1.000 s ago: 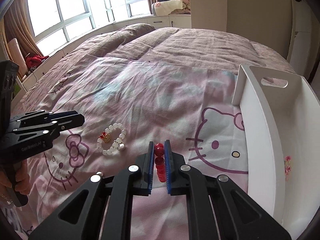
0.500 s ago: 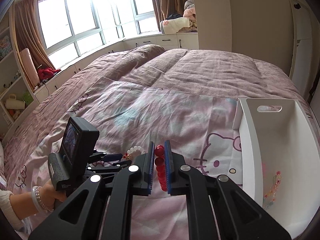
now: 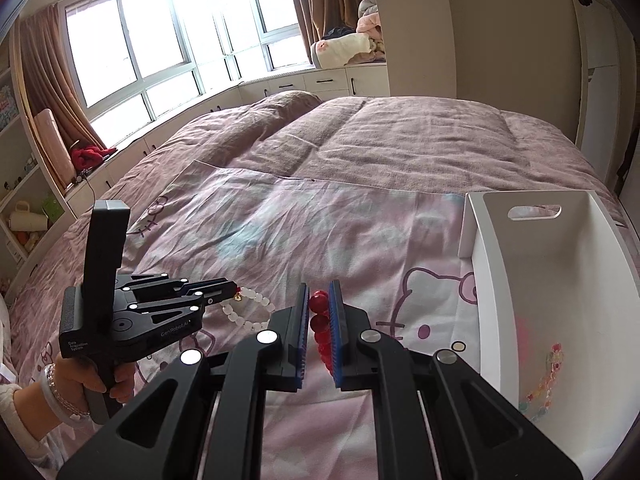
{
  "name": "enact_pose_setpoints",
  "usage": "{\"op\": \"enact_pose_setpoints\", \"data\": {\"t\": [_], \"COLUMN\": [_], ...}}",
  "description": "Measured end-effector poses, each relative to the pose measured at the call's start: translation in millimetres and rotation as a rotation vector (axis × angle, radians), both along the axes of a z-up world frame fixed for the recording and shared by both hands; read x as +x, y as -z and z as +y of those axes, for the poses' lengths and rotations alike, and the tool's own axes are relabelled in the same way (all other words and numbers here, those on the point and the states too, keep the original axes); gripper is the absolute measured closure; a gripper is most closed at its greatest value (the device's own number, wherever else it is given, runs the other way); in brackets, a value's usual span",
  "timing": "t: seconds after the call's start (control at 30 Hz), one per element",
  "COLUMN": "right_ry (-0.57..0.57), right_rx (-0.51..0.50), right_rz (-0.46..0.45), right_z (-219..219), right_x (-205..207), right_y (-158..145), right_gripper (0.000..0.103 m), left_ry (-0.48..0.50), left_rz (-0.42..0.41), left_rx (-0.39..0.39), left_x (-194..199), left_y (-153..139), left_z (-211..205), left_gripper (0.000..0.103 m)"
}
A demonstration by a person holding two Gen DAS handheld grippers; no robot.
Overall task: Organize jewelry
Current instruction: 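Carry red bracelet in right tool while left tool carries white bracelet to tray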
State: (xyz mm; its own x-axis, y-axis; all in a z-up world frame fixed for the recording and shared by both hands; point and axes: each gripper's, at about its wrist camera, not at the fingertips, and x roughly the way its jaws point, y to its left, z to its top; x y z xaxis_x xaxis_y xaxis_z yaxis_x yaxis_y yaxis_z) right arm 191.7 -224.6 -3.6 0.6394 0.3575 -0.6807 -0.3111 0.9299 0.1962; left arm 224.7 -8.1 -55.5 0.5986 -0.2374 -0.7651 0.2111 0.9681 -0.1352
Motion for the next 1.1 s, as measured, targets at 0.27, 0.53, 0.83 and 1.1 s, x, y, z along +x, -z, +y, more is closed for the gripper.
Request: {"op": "enact_pose_setpoints", "data": {"t": [0.27,0.53,0.83,1.1], "right_ry": [0.03,0.081,0.156,0.237], "right_rx": [0.019,0.009,-0.071,-0.07], "right_rz": [-0.06,-0.155,-0.223,-0.206], "right_z": [-24,-60,-113,-165], "right_x": [-14,-48,-86,-97], "right_y": [-30,-69,-98,-90], "right_gripper": [0.093,0.093,0.093,0.093], "left_ry": [0.064,0.148,0.261,0.38], "left_rz": [-0.105,-0.171,-0.217,-0.192], "left_rx": [-0.024,-0.01,-0.019,-0.041], "left_x": [-15,-43,-53,-40], "left_y": [-63,-108,-145,-146], "left_z": [-32,-82,-151,-227], "left_gripper": [0.088,0.088,0.088,0.088]}}
